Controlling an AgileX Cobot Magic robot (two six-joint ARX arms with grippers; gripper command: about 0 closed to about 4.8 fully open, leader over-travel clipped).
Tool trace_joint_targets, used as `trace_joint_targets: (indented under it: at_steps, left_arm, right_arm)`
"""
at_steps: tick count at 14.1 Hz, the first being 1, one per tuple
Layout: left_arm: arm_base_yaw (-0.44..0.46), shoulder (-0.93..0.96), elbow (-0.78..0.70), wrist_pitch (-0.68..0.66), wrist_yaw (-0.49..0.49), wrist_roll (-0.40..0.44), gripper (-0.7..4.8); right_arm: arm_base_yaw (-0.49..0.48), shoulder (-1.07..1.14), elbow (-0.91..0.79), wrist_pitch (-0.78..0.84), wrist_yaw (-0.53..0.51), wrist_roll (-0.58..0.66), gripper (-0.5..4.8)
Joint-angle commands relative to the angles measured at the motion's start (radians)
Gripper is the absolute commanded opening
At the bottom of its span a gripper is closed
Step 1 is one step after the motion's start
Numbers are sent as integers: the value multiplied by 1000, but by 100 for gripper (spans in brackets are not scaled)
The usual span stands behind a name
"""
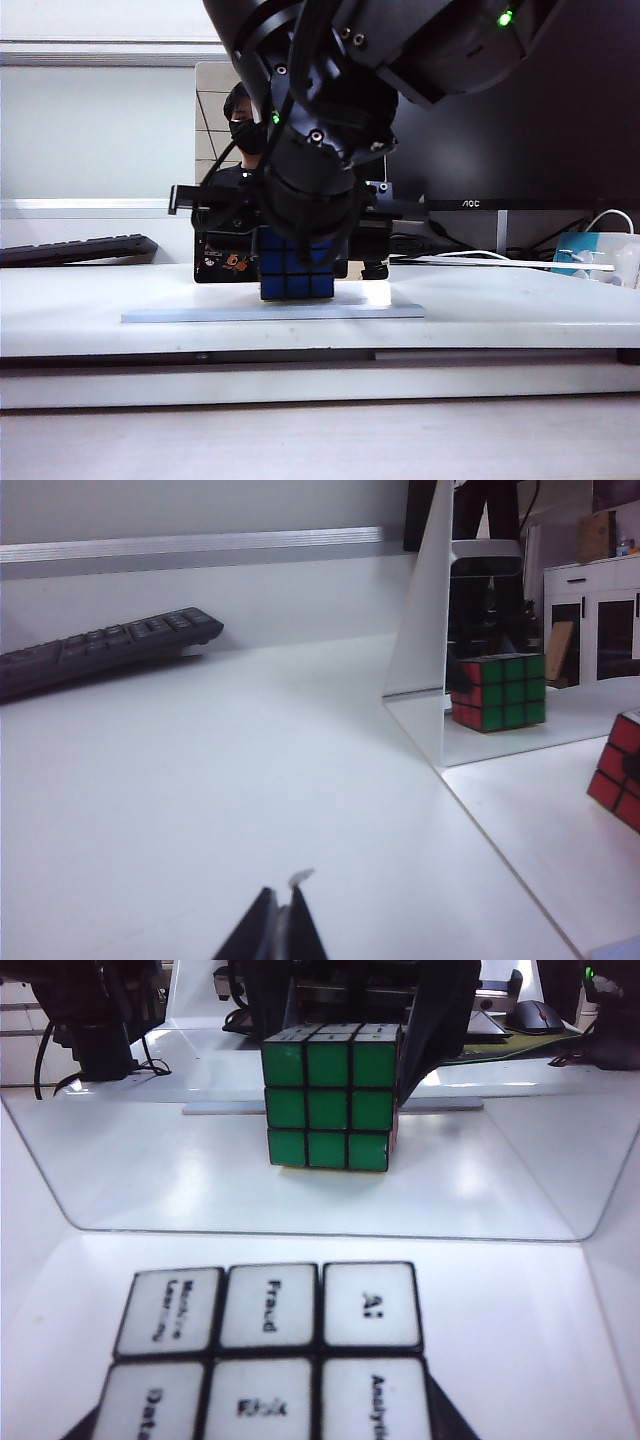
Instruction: Move the the Rubik's Cube near the mirror.
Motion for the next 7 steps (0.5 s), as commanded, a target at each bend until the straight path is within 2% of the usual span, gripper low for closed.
trace_joint_targets:
  at_steps: [1, 2, 3, 5, 6, 7]
  left_arm:
    - [0, 0, 2, 6, 3, 4, 22]
    - [0, 0, 2, 6, 3, 4, 22]
    - [0, 0, 2, 6, 3, 4, 22]
    - [0, 0, 2, 6, 3, 4, 22]
    - [0, 0, 2, 6, 3, 4, 22]
    - [0, 0, 2, 6, 3, 4, 22]
  right_arm:
    - [4, 5, 5, 22, 8, 25, 237]
    - [4, 5, 5, 32, 14, 28, 317]
    - [4, 4, 5, 48, 45, 27, 338]
    - [6, 1, 6, 71, 66, 27, 342]
    - [17, -14, 6, 78, 70, 24, 386]
    - [22, -19, 7, 84, 82, 22, 404]
